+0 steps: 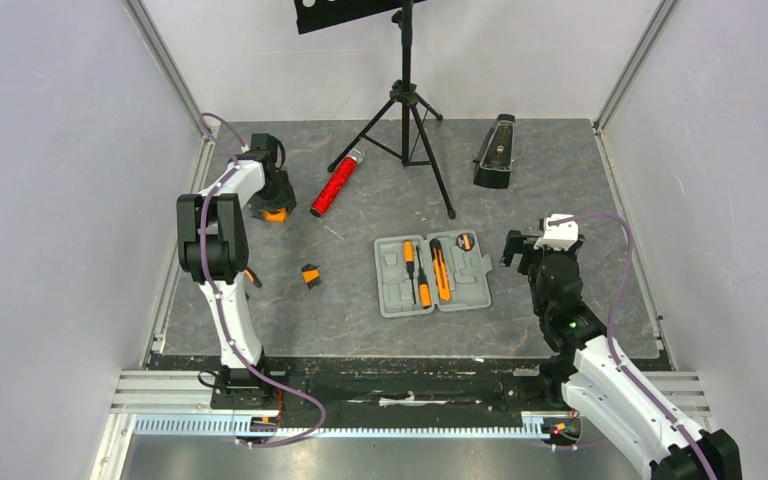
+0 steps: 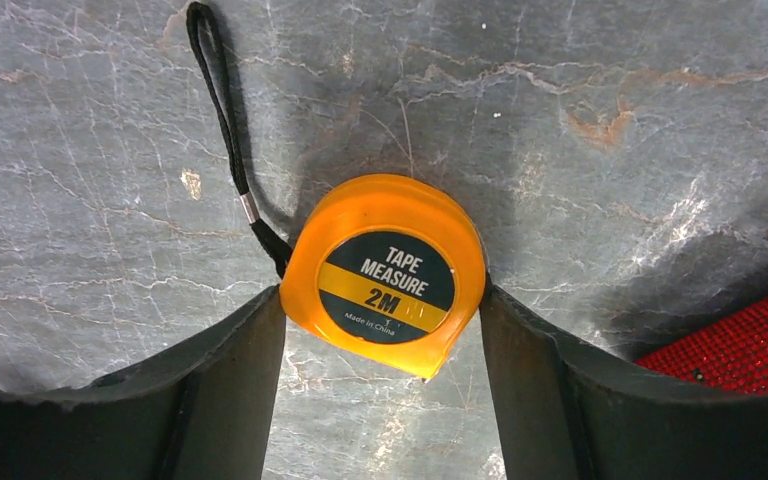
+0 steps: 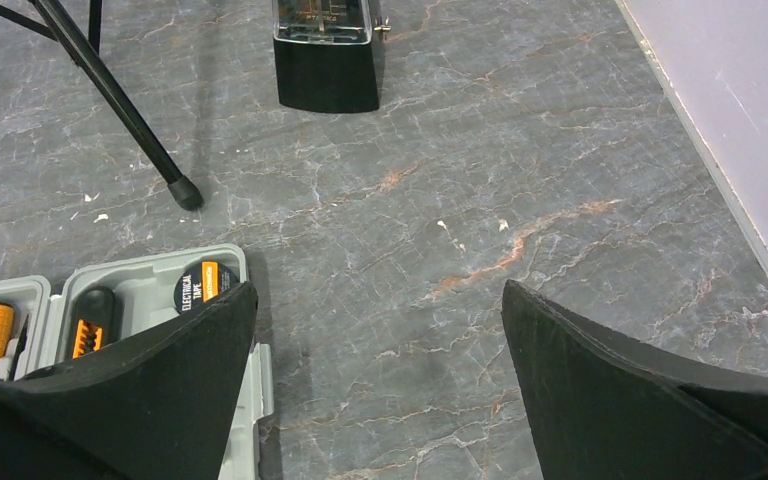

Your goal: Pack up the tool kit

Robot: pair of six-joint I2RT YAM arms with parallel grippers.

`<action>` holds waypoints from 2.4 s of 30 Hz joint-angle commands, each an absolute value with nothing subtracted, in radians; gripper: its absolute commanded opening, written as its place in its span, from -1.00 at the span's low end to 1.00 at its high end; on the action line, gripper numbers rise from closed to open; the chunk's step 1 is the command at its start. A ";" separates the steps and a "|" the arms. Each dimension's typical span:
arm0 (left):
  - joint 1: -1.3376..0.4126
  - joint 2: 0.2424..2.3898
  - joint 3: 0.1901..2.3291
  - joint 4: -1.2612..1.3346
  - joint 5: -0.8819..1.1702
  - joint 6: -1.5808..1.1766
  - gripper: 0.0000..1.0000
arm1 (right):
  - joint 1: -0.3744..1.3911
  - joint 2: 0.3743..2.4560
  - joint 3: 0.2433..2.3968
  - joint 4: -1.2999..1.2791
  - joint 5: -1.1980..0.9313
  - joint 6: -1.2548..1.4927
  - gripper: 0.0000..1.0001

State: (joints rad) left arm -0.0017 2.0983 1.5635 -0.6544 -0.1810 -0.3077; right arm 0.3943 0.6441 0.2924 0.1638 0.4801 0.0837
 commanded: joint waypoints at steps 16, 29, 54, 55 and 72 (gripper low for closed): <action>-0.028 1.729 1.151 -0.667 -0.027 -0.429 0.09 | 0.391 0.624 0.312 0.177 0.466 0.085 0.91; -0.147 1.684 1.096 -0.620 -0.048 -0.501 0.66 | 0.391 0.615 0.322 0.163 0.450 0.087 0.91; -0.169 1.832 1.247 -0.765 -0.053 -0.236 0.66 | 0.391 0.640 0.337 0.147 0.437 0.083 0.92; -0.169 1.837 1.247 -0.768 -0.054 -0.236 0.64 | 0.391 0.642 0.336 0.148 0.437 0.082 0.92; -0.331 1.676 1.358 -0.775 -0.014 -0.093 -0.02 | 0.391 0.640 0.356 0.130 0.398 0.100 0.92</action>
State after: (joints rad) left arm -0.2363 1.7714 1.2667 -0.7849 -0.0425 -0.2108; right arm 0.3943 0.6411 0.2993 0.1326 0.4313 0.0856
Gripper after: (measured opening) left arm 0.694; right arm 0.957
